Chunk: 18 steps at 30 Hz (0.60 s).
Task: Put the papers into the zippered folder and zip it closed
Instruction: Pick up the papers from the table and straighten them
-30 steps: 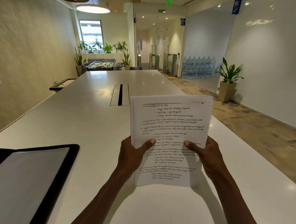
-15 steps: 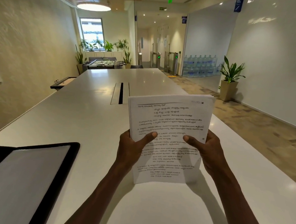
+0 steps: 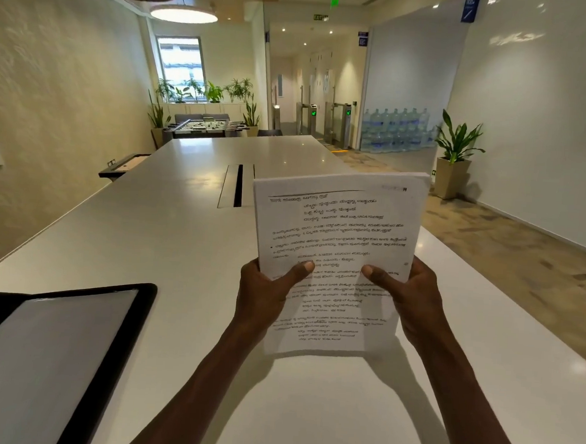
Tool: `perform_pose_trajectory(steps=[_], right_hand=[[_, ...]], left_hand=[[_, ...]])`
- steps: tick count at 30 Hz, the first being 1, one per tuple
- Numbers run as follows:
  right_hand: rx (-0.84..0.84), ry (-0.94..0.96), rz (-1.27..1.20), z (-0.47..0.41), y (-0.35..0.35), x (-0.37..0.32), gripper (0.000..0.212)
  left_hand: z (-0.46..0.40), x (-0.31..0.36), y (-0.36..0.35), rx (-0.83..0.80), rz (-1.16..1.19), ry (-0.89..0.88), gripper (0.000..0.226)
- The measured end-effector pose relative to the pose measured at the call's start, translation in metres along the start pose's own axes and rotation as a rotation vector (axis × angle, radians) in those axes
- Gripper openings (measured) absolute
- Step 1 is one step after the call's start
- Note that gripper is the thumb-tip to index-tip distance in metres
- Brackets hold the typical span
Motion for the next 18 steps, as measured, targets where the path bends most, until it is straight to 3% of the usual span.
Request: perform_pose_trajectory(steps=[8,18], right_hand=[[-0.029,-0.047,-0.016,0.0,0.009,0.005,0.054],[-0.006,-0.078,0.013,0.012,0.003,0.023,0.045]], left_hand=[[-0.003,-0.006,0.002,-0.028,-0.008,0.023,0.039],[0.005,-0.026,0.002,-0.037,-0.018,0.07,0.039]])
Point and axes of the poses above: each hand's wrist, its own z-axis away from the middle knuckle, its own y-axis out of the back of the hand, x = y × z, the point moved 1 cm from there along -z, towards the middle knuckle, and after that the axes turned 2 degrees about x, right-handed, at the moved point
